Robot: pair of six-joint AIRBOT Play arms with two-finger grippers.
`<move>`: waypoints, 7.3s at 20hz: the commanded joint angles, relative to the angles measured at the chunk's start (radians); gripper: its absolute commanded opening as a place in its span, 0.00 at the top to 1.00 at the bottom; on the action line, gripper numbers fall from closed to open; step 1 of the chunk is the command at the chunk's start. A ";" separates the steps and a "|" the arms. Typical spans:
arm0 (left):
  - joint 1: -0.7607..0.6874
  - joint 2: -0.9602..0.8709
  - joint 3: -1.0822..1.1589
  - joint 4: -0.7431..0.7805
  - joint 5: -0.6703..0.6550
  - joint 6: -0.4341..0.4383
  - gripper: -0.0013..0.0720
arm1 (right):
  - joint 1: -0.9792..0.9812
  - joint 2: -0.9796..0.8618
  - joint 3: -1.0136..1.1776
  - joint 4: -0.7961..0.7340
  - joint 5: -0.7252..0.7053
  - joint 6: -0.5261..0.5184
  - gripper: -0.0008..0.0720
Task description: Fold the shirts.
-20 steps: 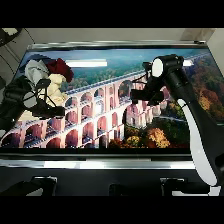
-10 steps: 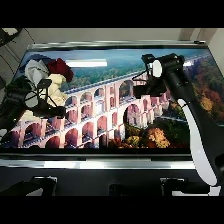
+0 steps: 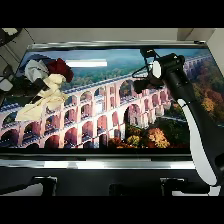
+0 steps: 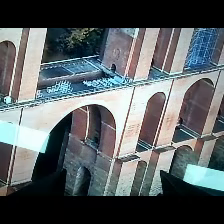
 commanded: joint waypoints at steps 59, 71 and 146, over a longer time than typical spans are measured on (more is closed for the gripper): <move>-0.342 0.061 -0.256 -0.252 -0.198 0.562 0.02 | -0.594 -0.070 -0.002 0.653 0.425 -0.004 0.06; -0.489 -0.087 -0.471 -0.572 0.196 0.549 0.12 | -0.419 -0.166 -0.004 0.492 0.359 -0.100 0.06; -0.243 -0.277 0.224 -0.088 0.097 0.476 0.95 | -0.248 -0.294 0.111 0.450 -0.395 0.147 0.28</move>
